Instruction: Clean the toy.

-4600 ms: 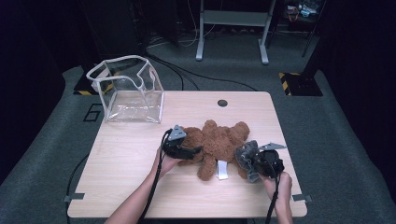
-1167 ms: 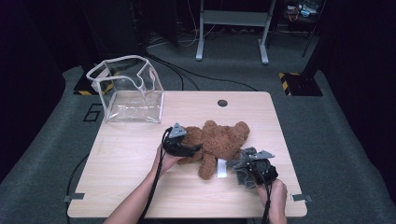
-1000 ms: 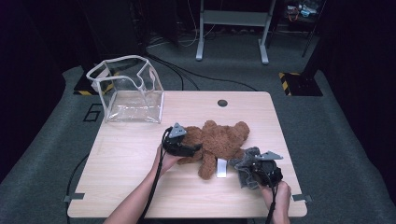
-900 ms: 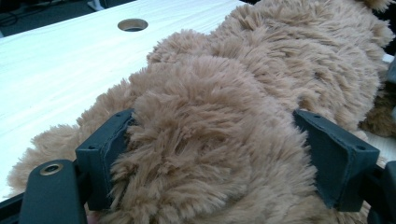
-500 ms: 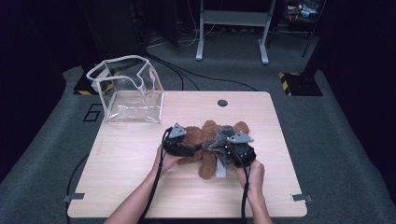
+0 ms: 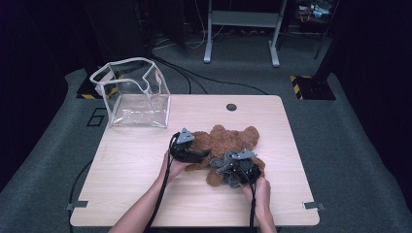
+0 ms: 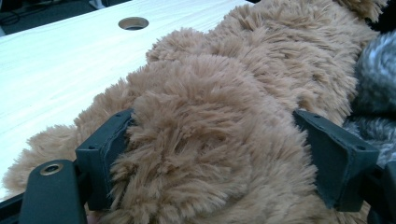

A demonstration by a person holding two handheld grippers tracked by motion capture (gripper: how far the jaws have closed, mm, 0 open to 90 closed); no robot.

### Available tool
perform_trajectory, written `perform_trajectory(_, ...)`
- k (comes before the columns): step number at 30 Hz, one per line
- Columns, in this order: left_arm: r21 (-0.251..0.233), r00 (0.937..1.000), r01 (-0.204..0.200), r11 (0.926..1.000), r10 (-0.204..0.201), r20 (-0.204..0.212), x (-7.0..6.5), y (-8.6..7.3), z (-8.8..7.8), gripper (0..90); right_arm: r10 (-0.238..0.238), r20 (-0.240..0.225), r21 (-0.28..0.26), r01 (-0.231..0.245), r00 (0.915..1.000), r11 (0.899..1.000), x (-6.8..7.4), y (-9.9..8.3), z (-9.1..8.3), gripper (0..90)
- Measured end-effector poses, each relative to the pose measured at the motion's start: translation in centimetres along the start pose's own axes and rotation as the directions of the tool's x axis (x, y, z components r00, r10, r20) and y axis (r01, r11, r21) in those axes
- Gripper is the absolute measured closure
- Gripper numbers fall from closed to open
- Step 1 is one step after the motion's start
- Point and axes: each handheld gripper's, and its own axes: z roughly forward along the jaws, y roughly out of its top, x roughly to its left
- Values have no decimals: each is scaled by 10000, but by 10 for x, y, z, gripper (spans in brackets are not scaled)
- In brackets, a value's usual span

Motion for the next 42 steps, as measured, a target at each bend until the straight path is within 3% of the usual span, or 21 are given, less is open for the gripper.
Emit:
perform_trajectory(3, 10, 10000, 22, 10000, -22, 25, 0, 0, 0, 183, -107, -300, 546, 124, 9995, 9984, -2, -4, 9, 711)
perform_trajectory(4, 50, 10000, 13, 10000, -13, 54, 0, 0, -1, 183, -110, -426, 972, 151, 9990, 9951, -2, -6, 13, 709)
perform_trajectory(7, 54, 10000, 10, 10000, -10, 54, 1, 0, -1, 183, -16, -704, 1039, 89, 9975, 9946, -6, -8, 8, 707)
perform_trajectory(11, 31, 10000, 78, 10000, -79, 26, 3, -1, -1, 182, 233, -879, 162, -219, 9959, 9996, -15, -6, -16, 708)
perform_trajectory(16, 134, 10000, 19, 9999, -19, 58, 2, 0, -1, 182, 412, -207, -1258, -435, 9989, 9911, -25, 8, -48, 706)
perform_trajectory(18, 63, 10000, 54, 10000, -54, 22, 2, 0, 0, 183, 462, 76, -1664, -443, 9989, 9851, -30, 15, -55, 705)
perform_trajectory(21, 91, 10000, 55, 9999, -55, 7, 2, 0, 0, 183, 421, 257, -1760, -369, 9988, 9837, -30, 27, -51, 701)
perform_trajectory(26, 88, 10000, 39, 10000, -39, -18, 1, 0, -1, 183, 223, 669, -982, -157, 9975, 9950, -18, 32, -22, 694)
perform_trajectory(29, 79, 10000, 46, 10000, -45, -66, 0, 0, 0, 183, 42, 755, -965, 31, 9971, 9953, -12, 25, -17, 710)
perform_trajectory(35, 82, 10000, 25, 10000, -25, -63, 0, 1, 0, 183, -110, 372, -497, 129, 9992, 9987, -7, 11, -6, 718)
perform_trajectory(42, 80, 10000, 32, 10000, -31, -40, 0, 1, 0, 183, -261, -344, 774, 287, 9991, 9966, -4, -1, 15, 720)
